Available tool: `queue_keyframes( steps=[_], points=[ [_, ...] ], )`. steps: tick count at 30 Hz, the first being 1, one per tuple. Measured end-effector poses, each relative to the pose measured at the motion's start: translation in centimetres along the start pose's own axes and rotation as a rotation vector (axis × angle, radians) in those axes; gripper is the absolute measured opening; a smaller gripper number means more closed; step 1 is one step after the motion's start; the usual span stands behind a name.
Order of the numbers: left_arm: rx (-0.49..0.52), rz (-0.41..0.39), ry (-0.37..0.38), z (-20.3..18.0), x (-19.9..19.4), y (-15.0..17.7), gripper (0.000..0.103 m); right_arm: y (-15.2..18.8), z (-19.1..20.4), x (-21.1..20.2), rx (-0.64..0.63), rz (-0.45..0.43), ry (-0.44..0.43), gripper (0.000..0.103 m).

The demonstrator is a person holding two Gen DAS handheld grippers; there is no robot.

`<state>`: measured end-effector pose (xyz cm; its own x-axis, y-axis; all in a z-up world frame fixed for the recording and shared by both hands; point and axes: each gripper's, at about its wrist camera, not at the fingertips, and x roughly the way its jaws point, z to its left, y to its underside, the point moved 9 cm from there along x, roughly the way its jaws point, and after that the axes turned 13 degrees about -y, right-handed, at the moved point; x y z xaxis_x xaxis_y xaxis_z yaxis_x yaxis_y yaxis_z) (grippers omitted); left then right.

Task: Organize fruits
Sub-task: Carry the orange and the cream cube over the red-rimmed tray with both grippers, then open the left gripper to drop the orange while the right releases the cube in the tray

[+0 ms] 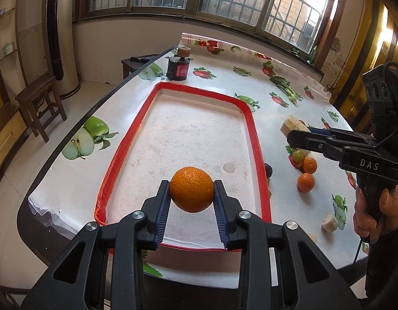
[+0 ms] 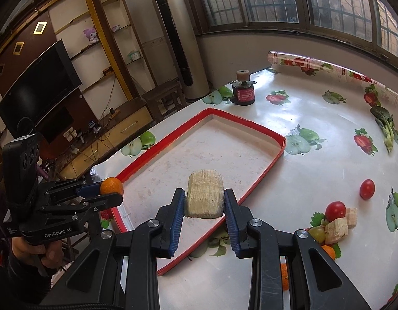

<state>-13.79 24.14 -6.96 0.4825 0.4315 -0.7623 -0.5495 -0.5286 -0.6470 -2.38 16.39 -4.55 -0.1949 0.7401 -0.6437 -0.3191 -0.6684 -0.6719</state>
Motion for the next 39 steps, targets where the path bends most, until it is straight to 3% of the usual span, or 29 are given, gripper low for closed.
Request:
queue_keyframes(
  steps=[20, 33, 39],
  points=[
    [-0.004, 0.088, -0.044, 1.7, 4.7, 0.7, 0.03, 0.3, -1.0, 10.1, -0.002, 0.161, -0.005, 0.031],
    [-0.013, 0.133, -0.07, 2.3, 6.7, 1.8, 0.031, 1.6, -1.7, 12.9, -0.032, 0.225, 0.032, 0.031],
    [-0.027, 0.151, -0.079, 2.5, 6.7, 2.0, 0.038, 1.7, -1.5, 12.9, -0.035, 0.224, 0.023, 0.038]
  ],
)
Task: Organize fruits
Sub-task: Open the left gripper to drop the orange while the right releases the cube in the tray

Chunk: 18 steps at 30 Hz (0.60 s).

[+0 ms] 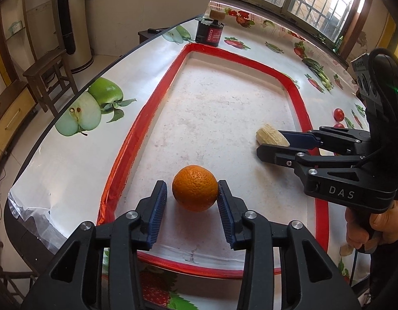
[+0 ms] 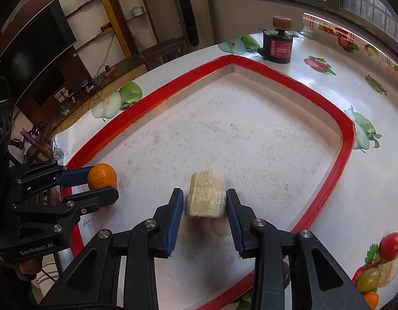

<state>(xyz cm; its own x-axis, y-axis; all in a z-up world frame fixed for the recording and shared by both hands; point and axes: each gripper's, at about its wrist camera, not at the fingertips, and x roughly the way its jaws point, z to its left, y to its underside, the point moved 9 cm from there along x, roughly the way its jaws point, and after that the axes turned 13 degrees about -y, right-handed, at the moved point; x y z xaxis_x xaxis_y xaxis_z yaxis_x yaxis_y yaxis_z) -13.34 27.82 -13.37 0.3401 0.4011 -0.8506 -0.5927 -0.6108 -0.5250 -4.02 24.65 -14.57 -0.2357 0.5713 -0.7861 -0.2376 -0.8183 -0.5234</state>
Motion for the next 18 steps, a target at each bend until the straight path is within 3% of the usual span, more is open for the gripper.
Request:
queue_keyframes(
  steps=[3, 8, 11, 18],
  points=[
    [-0.003, 0.0, -0.008, 0.2, -0.4, 0.3, 0.039, 0.0, 0.0, -0.3, 0.006, -0.006, 0.001, 0.048],
    [-0.007, -0.013, -0.019, 0.3, -1.4, 0.4, 0.039, 0.1, 0.7, -1.8, 0.002, -0.03, -0.003, 0.048],
    [-0.012, -0.031, -0.026, 0.2, -2.3, 0.3, 0.052, 0.2, 1.2, -2.9, -0.004, -0.048, -0.003, 0.048],
    [-0.011, -0.065, -0.039, -0.5, -4.3, 0.3, 0.052, 1.3, 1.9, -6.7, -0.001, -0.109, -0.001, 0.051]
  ],
)
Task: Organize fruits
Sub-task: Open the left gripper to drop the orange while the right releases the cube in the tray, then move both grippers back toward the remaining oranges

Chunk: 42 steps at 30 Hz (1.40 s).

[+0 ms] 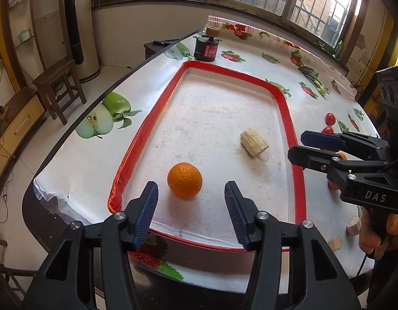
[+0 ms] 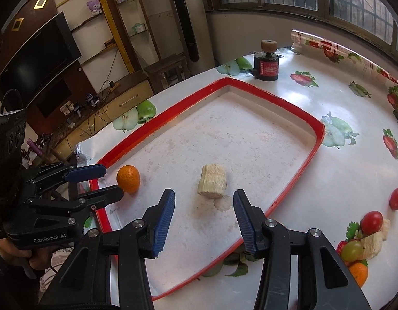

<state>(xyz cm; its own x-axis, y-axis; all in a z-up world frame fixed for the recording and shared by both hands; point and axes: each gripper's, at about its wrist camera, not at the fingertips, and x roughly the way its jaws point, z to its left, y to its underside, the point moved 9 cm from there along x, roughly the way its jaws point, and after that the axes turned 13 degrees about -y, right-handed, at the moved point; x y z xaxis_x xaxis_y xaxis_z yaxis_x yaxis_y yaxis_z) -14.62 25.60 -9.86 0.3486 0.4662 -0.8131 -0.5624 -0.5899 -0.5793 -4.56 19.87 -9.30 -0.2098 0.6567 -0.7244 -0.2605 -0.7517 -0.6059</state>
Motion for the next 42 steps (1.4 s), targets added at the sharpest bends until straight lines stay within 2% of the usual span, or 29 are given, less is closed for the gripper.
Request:
queue_keyframes(
  steps=[6, 10, 23, 38, 42],
  points=[
    [0.011, -0.021, 0.022, -1.6, -1.4, 0.1, 0.052, 1.3, -0.4, -4.1, 0.008, -0.051, 0.027, 0.055],
    [0.034, -0.037, 0.044, -3.2, -2.5, 0.2, 0.052, 2.6, -1.4, -7.3, 0.038, -0.097, 0.05, 0.062],
    [0.13, -0.061, 0.13, -9.4, -4.9, 0.6, 0.052, 7.9, -6.5, -14.5, 0.136, -0.156, 0.153, 0.062],
    [0.229, -0.047, 0.207, -16.1, -5.8, 1.5, 0.052, 12.1, -10.8, -18.6, 0.227, -0.203, 0.228, 0.062],
    [0.256, -0.03, 0.238, -18.5, -5.4, 1.8, 0.052, 12.5, -11.8, -18.7, 0.251, -0.208, 0.218, 0.062]
  ],
)
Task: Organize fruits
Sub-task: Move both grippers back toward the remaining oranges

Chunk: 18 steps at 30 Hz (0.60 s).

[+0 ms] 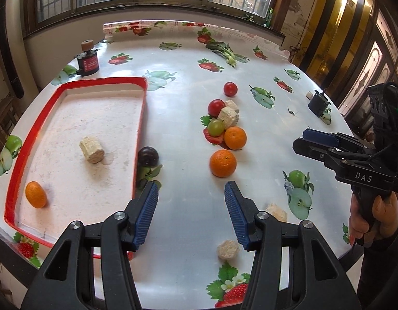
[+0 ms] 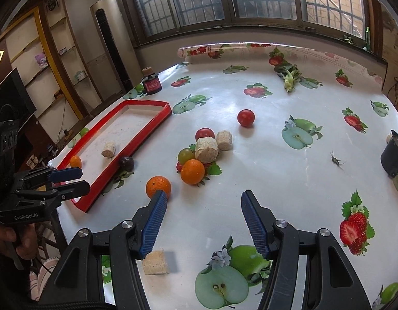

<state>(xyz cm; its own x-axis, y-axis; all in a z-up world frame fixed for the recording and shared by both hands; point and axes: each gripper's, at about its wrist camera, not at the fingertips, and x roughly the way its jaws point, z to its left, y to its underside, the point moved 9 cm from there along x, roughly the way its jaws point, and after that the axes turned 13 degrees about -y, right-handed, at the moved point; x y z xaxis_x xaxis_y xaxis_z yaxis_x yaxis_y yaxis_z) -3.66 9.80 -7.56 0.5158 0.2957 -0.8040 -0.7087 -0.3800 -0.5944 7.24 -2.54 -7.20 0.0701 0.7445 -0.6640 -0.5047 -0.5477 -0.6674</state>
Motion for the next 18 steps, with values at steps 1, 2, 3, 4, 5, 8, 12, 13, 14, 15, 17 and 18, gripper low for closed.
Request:
queue_keyframes(
  steps=[1, 2, 3, 4, 5, 8, 12, 13, 14, 15, 17, 18],
  points=[
    [0.006, 0.003, 0.008, -0.5, 0.3, -0.1, 0.052, 0.0, -0.3, 0.1, 0.005, 0.001, -0.001, 0.062],
    [0.011, 0.007, 0.014, -1.0, 0.6, -0.2, 0.052, -0.1, -0.5, 0.3, 0.01, 0.004, -0.001, 0.062],
    [0.016, 0.012, 0.019, -1.5, 0.9, -0.2, 0.052, -0.1, -0.6, 0.5, 0.012, 0.008, -0.003, 0.061],
    [0.021, 0.017, 0.024, -2.0, 1.2, -0.2, 0.052, -0.2, -0.7, 0.8, 0.013, 0.011, -0.006, 0.061],
    [0.027, 0.02, 0.029, -2.4, 1.5, -0.3, 0.052, -0.3, -0.7, 1.0, 0.013, 0.016, -0.009, 0.061],
    [0.043, 0.036, 0.036, -3.4, 2.4, -0.4, 0.052, -0.6, -0.7, 1.7, 0.004, 0.024, -0.011, 0.061],
    [0.065, 0.05, 0.04, -4.3, 3.5, -0.5, 0.052, -1.2, -1.0, 2.3, 0.009, 0.02, -0.013, 0.061],
    [0.069, 0.053, 0.04, -4.5, 3.7, -0.5, 0.052, -1.4, -1.1, 2.4, 0.01, 0.02, -0.013, 0.061],
    [0.071, 0.055, 0.041, -4.7, 4.0, -0.7, 0.052, -1.5, -1.2, 2.5, 0.01, 0.021, -0.01, 0.061],
    [0.074, 0.057, 0.044, -4.8, 4.2, -0.8, 0.052, -1.6, -1.4, 2.7, 0.01, 0.024, -0.008, 0.061],
    [0.076, 0.063, 0.045, -5.1, 4.8, -0.9, 0.052, -1.8, -1.7, 3.1, 0.015, 0.028, -0.006, 0.061],
    [0.075, 0.067, 0.049, -5.2, 5.1, -1.0, 0.052, -1.9, -1.9, 3.4, 0.017, 0.033, -0.006, 0.061]
  ],
)
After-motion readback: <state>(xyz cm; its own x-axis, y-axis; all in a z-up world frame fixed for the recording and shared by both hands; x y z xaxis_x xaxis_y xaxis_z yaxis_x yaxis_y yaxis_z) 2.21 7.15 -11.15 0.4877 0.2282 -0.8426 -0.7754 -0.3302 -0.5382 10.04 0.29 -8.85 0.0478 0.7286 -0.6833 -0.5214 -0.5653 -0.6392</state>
